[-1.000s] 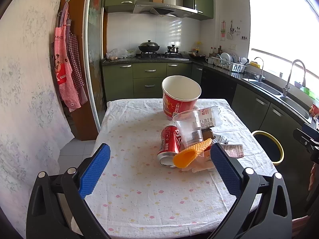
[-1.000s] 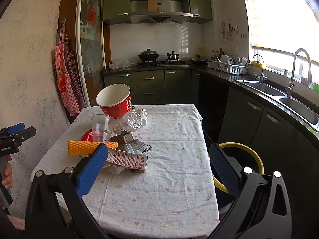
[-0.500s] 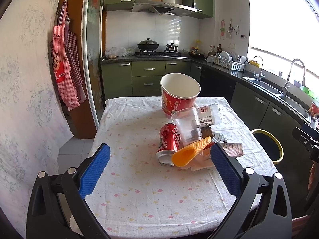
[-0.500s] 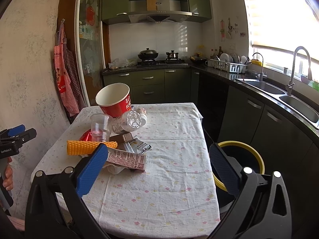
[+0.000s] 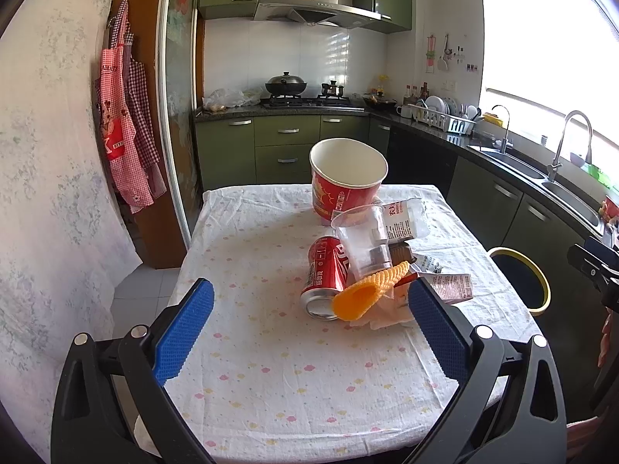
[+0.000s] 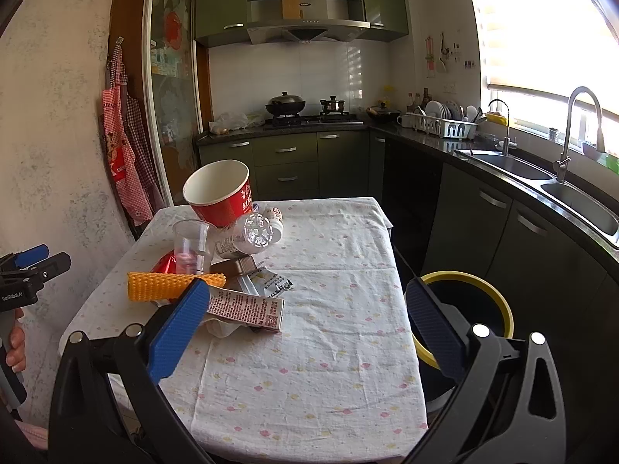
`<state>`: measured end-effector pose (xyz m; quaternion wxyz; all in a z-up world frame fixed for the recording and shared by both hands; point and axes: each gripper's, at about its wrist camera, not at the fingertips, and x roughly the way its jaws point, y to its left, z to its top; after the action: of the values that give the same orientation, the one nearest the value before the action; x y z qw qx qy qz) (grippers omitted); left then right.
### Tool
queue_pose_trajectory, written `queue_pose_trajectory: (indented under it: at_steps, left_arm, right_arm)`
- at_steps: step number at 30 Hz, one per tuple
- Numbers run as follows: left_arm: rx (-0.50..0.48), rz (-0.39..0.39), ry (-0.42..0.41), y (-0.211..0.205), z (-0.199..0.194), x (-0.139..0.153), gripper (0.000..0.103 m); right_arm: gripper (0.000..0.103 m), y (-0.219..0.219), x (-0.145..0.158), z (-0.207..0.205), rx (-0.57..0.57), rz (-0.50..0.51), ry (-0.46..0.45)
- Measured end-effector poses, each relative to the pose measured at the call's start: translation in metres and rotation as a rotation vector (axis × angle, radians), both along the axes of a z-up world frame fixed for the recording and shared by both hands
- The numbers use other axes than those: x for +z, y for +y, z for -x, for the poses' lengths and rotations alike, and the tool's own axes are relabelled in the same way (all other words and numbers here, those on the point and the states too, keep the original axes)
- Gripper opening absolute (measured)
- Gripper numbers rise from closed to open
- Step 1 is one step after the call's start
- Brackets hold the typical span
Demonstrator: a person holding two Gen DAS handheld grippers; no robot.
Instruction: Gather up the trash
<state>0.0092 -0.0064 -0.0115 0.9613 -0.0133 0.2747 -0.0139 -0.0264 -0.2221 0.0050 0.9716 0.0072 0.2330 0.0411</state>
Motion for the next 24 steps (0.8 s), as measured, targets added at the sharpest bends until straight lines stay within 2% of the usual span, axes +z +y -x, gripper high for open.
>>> queue_pose_trajectory:
  at_steps: [24]
  left_arm:
    - [-0.002,-0.003,0.009,-0.0018,-0.0022,-0.0018,0.099]
  right_arm:
    - [0.097,-0.0024,-0.0028,-0.0011,-0.001,-0.003,0.006]
